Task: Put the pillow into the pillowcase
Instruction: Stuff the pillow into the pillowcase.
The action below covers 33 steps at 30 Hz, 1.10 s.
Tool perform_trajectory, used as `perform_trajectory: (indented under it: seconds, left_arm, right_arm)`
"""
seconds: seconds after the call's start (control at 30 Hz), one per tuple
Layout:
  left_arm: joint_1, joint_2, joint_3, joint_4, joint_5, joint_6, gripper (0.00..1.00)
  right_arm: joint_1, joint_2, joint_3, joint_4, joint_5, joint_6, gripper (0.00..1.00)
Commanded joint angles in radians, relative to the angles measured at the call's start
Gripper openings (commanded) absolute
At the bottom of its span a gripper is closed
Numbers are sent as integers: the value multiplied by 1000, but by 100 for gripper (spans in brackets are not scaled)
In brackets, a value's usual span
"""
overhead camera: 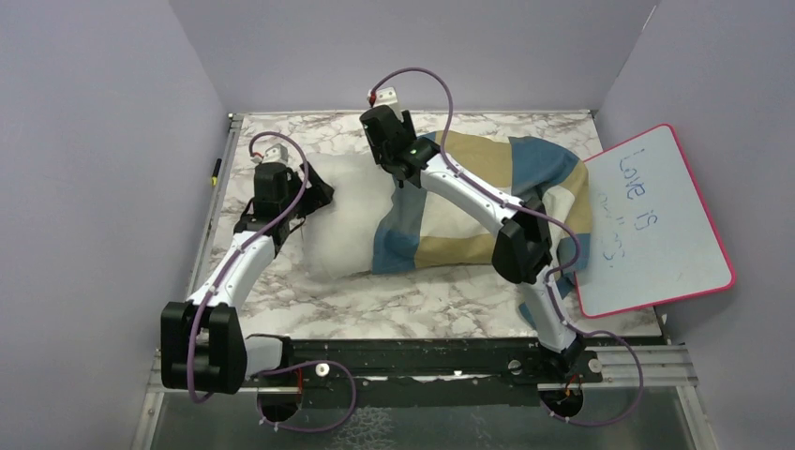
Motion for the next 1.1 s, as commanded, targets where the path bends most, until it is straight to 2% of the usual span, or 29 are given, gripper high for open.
perform_trajectory:
  seconds: [0.0, 0.07, 0.17, 0.2, 0.23, 0.43, 0.6, 0.87, 1.07]
  left_arm:
    - [6, 60, -52, 155, 206, -20, 68]
    - [6, 57, -87, 203, 230, -40, 41]
    - [5, 25, -125, 261, 265, -62, 13]
    - [5, 16, -134, 272, 268, -67, 3]
    - [6, 7, -138, 276, 265, -73, 0]
    - [6, -5, -135, 283, 264, -127, 0]
    - [5, -8, -152, 346, 273, -189, 0]
    - [-3, -12, -154, 339, 261, -232, 0]
    - [-6, -111, -197, 297, 151, -299, 0]
  right_arm:
    - [7, 78, 108, -36, 88, -93, 54]
    - [8, 104, 132, -33, 100, -129, 33]
    - [17, 87, 115, 10, 5, -167, 3]
    - [25, 71, 101, 30, -32, -179, 1]
    - [36, 52, 83, 54, -69, -187, 0]
    - [130, -48, -12, 205, -288, -187, 0]
    - [187, -88, -68, 323, -427, -63, 0]
    - [262, -69, -123, 487, -378, 105, 0]
    - [278, 42, 30, 486, -395, 174, 0]
